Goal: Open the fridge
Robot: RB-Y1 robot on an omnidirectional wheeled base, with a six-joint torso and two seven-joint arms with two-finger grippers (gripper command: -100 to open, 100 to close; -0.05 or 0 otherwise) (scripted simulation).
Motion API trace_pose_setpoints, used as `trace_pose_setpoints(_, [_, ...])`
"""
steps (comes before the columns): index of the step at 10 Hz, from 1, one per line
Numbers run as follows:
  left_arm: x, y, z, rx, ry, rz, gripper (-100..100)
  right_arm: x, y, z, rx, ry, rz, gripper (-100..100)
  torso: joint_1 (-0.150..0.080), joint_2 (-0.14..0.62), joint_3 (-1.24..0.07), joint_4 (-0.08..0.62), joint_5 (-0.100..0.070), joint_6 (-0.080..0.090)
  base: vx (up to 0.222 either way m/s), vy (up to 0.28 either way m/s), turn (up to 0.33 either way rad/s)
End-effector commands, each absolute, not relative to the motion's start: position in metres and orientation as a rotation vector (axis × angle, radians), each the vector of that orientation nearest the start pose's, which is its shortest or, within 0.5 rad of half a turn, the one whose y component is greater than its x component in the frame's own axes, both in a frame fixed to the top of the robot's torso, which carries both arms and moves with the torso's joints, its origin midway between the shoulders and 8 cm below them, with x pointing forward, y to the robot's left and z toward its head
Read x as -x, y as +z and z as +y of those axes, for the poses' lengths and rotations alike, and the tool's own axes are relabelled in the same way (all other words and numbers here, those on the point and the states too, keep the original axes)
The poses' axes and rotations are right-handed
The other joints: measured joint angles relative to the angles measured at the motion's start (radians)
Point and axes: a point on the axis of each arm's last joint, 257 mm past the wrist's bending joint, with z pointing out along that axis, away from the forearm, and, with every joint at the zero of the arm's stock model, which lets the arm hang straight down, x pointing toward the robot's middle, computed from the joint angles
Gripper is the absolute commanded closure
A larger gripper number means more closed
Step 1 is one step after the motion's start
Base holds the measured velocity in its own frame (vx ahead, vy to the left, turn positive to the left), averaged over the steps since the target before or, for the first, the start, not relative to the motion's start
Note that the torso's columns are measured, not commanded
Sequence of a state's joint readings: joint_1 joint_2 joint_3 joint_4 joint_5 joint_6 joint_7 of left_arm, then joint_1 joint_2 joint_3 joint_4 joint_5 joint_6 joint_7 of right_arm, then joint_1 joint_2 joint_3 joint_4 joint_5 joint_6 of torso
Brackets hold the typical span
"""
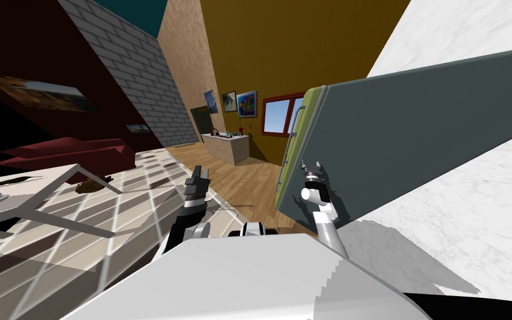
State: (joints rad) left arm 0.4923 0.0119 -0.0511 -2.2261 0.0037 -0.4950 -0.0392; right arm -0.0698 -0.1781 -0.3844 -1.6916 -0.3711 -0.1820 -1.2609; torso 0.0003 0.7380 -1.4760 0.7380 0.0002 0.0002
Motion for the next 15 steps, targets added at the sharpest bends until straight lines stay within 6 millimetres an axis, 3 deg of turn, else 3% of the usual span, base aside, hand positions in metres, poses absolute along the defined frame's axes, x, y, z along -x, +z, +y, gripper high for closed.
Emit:
trace_pose_setpoints(1, [-0.358,0.001,0.263,0.684,-1.311,0.668,0,-0.512,-0.054,-0.471,1.867,-2.852,0.460,-100,-0.001,0.000,0.000,0.000,0.000,0.000,0.003,0.035,0.104])
trace_pose_setpoints(5, [-0.358,0.001,0.263,0.684,-1.311,0.668,0,-0.518,-0.061,-0.482,1.792,-2.759,0.608,-100,0.000,0.000,0.000,0.000,0.000,0.000,0.008,0.030,0.039])
trace_pose_setpoints(8, [-0.358,0.001,0.263,0.684,-1.311,0.668,0,-0.528,-0.078,-0.503,1.693,-2.615,0.827,-100,-0.001,-0.001,-0.001,0.000,0.000,-0.001,0.005,0.029,0.055])
trace_pose_setpoints(10, [-0.358,0.001,0.263,0.684,-1.311,0.668,0,-0.528,-0.078,-0.503,1.667,-2.596,0.845,-100,-0.002,-0.007,-0.005,-0.003,-0.002,-0.004,-0.001,0.023,0.021])
trace_pose_setpoints(15, [-0.358,0.001,0.263,0.684,-1.311,0.668,0,-0.542,-0.105,-0.525,1.481,-2.363,1.127,-100,-0.008,-0.018,-0.011,-0.008,-0.006,-0.008,0.002,0.025,0.039])
